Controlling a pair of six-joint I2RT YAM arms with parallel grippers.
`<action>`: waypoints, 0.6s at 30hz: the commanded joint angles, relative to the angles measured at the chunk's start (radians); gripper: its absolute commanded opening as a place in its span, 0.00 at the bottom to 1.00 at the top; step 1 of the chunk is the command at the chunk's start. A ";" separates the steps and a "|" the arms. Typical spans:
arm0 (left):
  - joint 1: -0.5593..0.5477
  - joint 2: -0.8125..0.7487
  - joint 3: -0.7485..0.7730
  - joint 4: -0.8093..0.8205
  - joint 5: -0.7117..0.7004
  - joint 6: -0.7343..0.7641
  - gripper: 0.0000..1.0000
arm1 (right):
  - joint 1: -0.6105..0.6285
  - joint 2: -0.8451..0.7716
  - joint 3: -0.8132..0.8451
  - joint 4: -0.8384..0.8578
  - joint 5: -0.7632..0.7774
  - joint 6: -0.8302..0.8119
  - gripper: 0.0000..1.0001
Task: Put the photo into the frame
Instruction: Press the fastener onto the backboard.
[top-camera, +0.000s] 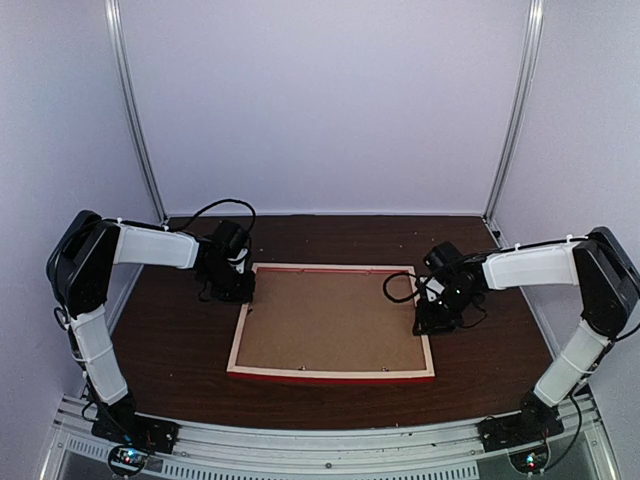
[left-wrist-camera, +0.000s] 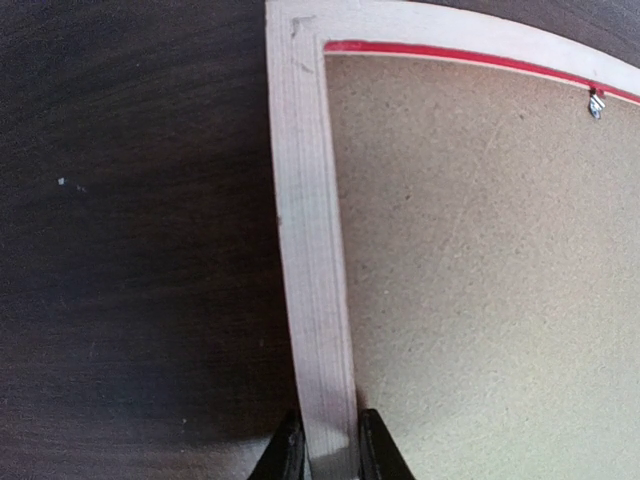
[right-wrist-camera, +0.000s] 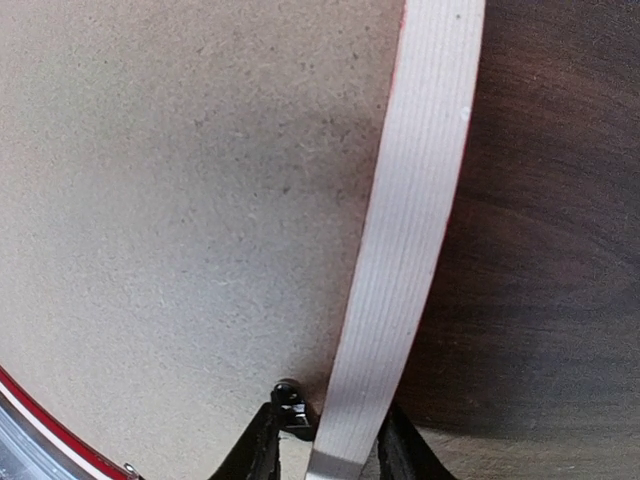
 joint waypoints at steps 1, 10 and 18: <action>0.001 0.022 0.014 -0.007 -0.035 0.021 0.17 | -0.008 0.034 0.012 -0.056 0.055 -0.043 0.32; 0.001 0.020 0.013 -0.009 -0.034 0.027 0.17 | -0.024 0.050 0.038 -0.066 0.013 -0.092 0.24; 0.001 0.012 0.008 -0.009 -0.035 0.028 0.18 | -0.061 0.065 0.048 -0.055 -0.034 -0.121 0.23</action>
